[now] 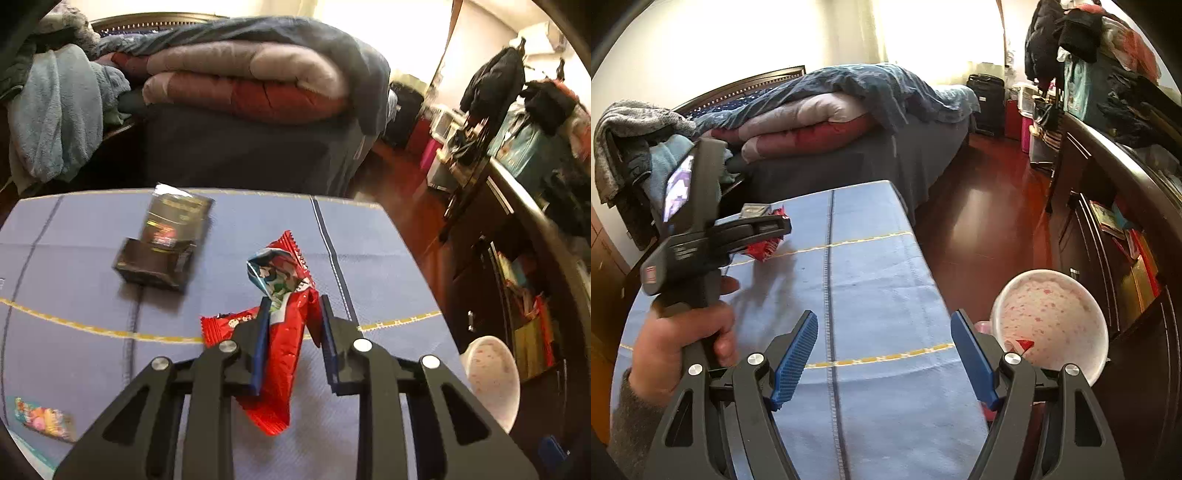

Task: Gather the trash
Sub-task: 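Grasp the red snack bag with the left gripper while the right gripper grasps the printed tube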

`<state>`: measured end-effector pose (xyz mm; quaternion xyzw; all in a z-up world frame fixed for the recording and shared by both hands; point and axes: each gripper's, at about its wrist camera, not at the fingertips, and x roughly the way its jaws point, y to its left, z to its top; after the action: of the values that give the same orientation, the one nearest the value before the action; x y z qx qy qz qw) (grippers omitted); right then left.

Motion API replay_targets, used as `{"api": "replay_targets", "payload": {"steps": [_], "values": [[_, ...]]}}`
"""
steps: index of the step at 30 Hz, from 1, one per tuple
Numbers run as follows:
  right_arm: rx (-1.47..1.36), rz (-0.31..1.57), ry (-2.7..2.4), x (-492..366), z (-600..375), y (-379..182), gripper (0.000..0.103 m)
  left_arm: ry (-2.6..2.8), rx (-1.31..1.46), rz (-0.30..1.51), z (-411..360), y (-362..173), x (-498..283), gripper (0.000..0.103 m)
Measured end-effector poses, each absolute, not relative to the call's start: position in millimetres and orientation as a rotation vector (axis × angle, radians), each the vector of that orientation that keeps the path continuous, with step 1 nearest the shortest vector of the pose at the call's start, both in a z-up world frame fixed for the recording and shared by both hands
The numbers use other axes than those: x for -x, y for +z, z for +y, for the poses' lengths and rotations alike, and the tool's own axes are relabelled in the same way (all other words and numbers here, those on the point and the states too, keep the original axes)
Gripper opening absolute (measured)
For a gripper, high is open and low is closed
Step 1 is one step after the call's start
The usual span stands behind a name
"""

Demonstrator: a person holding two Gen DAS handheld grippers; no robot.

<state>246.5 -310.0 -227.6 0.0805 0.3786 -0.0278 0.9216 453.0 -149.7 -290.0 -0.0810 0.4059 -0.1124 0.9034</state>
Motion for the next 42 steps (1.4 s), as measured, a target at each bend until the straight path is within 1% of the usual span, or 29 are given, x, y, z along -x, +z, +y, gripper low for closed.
{"api": "replay_targets", "payload": {"steps": [5,10,19,25,27,29,36,42], "values": [[-0.142,0.776,-0.021,-251,-289,-226,0.074,-0.242,0.183,0.788,-124,-270,-429,0.025],[-0.123,0.788,0.059,-259,-254,-227,0.074,-0.184,0.166,0.735,-83,-252,-398,0.026],[-0.072,0.812,0.220,-285,-155,-239,0.074,0.011,0.166,0.681,20,-234,-368,0.027],[-0.045,0.866,0.309,-305,-85,-254,0.074,0.109,0.178,0.654,81,-228,-353,0.028],[-0.016,0.876,0.326,-310,-60,-260,0.075,0.133,0.189,0.649,101,-227,-349,0.028],[0.001,0.889,0.334,-315,-40,-265,0.079,0.155,0.208,0.646,120,-228,-345,0.029],[0.046,0.925,0.303,-324,-4,-278,0.083,0.179,0.242,0.643,152,-232,-340,0.030],[0.115,0.909,0.247,-325,8,-281,0.083,0.167,0.250,0.642,154,-235,-337,0.030]]}}
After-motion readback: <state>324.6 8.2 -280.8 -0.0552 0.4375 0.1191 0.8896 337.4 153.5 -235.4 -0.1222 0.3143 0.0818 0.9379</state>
